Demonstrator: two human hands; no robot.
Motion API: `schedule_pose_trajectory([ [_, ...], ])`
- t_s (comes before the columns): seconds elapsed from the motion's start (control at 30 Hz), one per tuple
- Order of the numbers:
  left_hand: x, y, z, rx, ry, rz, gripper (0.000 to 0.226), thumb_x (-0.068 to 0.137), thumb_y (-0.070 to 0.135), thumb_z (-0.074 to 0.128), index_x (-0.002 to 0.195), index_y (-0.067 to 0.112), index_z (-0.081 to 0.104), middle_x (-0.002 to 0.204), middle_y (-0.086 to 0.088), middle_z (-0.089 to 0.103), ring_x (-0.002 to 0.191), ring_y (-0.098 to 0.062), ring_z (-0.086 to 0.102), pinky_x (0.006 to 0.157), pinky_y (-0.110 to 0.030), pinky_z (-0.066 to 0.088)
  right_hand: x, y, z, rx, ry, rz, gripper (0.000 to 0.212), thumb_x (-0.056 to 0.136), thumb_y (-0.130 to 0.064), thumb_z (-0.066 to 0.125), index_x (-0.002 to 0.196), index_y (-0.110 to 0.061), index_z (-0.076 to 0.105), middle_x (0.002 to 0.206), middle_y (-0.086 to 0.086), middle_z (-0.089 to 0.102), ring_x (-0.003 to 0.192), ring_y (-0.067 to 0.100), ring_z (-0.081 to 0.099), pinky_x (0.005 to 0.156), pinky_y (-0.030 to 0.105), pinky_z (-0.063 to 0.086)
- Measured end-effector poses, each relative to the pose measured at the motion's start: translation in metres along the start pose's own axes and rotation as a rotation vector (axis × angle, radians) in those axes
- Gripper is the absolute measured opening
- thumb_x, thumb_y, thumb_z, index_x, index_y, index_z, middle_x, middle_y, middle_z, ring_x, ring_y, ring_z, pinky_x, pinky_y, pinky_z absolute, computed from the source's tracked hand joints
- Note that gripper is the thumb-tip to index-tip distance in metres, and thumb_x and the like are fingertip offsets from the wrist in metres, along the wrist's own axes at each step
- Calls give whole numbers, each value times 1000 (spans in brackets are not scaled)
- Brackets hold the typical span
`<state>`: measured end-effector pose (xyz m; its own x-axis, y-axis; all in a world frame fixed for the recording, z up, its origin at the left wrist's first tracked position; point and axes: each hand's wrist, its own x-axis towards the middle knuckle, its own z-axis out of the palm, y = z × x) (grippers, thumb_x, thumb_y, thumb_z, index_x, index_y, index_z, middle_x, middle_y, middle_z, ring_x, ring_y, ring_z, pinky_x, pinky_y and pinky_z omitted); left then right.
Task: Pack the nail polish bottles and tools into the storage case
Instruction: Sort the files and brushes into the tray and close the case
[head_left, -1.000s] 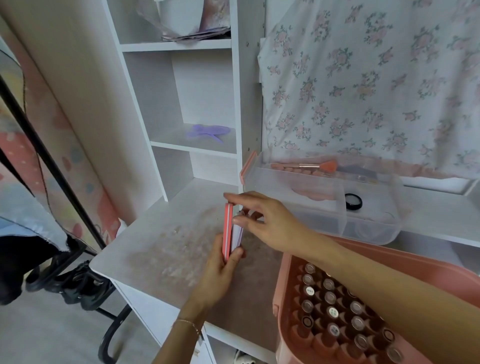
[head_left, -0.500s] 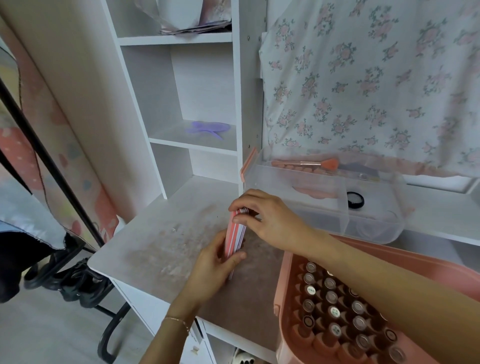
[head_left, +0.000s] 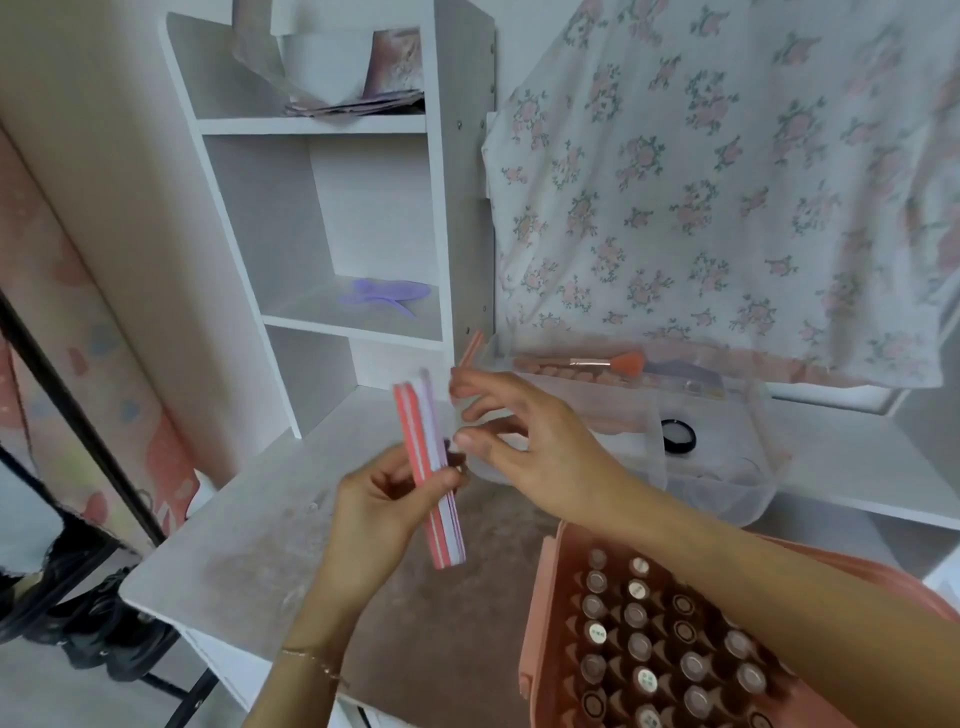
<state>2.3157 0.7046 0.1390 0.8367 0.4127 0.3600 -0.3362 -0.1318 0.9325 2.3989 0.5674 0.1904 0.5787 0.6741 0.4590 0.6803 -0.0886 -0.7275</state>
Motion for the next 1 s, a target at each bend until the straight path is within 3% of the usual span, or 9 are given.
schedule_pose_trajectory([
  [0.13, 27, 40, 10, -336, 32, 55, 18, 65, 24, 70, 81, 20, 75, 84, -4, 75, 75, -21, 72, 65, -28, 57, 2, -1, -30, 2, 7, 87, 23, 90, -27, 56, 112, -28, 58, 106, -15, 62, 97, -6, 56, 88, 13, 44],
  [0.2, 41, 52, 19, -474, -42, 65, 32, 58, 34, 81, 85, 20, 75, 89, -4, 74, 80, -21, 72, 70, -30, 57, 2, 3, -46, 40, -78, 186, 27, 92, -32, 49, 110, -17, 61, 110, 4, 66, 101, 8, 61, 93, 27, 48],
  [0.3, 59, 58, 42, -618, -144, 27, 47, 47, 40, 88, 87, 19, 75, 93, -6, 74, 86, -21, 71, 72, -29, 56, -1, 2, -63, 296, -183, 199, 30, 85, -40, 44, 107, -28, 61, 104, -7, 67, 95, 5, 65, 84, 22, 53],
  [0.37, 71, 61, 61, -684, -196, 6, 46, 48, 38, 89, 87, 18, 75, 95, -7, 74, 89, -20, 70, 72, -27, 56, 1, 0, -75, 368, -231, 212, 41, 83, -40, 45, 113, -16, 59, 98, -3, 67, 88, 13, 67, 79, 26, 54],
  [0.57, 108, 65, 104, -614, -300, 16, 17, 72, 25, 68, 87, 18, 74, 94, -4, 73, 95, -17, 68, 75, -26, 54, 15, 8, -121, -42, -163, 200, 11, 91, -29, 52, 89, -18, 55, 63, -13, 61, 60, -1, 59, 62, 12, 47],
  [0.63, 119, 64, 114, -624, -323, -27, 18, 74, 22, 64, 90, 15, 71, 95, -6, 73, 96, -18, 68, 75, -26, 55, 18, 13, -135, -84, -180, 204, 10, 91, -28, 51, 94, -20, 55, 72, -8, 64, 67, 4, 63, 66, 13, 49],
  [0.73, 130, 59, 120, -621, -349, -55, 14, 75, 19, 66, 86, 16, 74, 95, -7, 73, 93, -18, 69, 72, -25, 56, 21, 25, -156, -80, -194, 225, 34, 85, -34, 52, 111, -13, 60, 93, 15, 67, 86, 21, 65, 75, 25, 52],
  [0.9, 144, 46, 125, -658, -348, -98, 24, 63, 25, 72, 85, 15, 75, 96, -8, 73, 93, -19, 70, 71, -25, 56, 19, 52, -172, 200, -190, 295, 39, 81, -38, 53, 115, -22, 61, 105, 2, 68, 94, 13, 66, 81, 21, 53],
  [1.0, 155, 39, 125, -640, -384, -94, 35, 58, 29, 82, 89, 14, 74, 97, -9, 73, 94, -20, 69, 73, -26, 56, 25, 78, -180, -66, -109, 354, 27, 89, -27, 56, 114, -25, 62, 112, -7, 65, 96, 2, 63, 91, 24, 50],
])
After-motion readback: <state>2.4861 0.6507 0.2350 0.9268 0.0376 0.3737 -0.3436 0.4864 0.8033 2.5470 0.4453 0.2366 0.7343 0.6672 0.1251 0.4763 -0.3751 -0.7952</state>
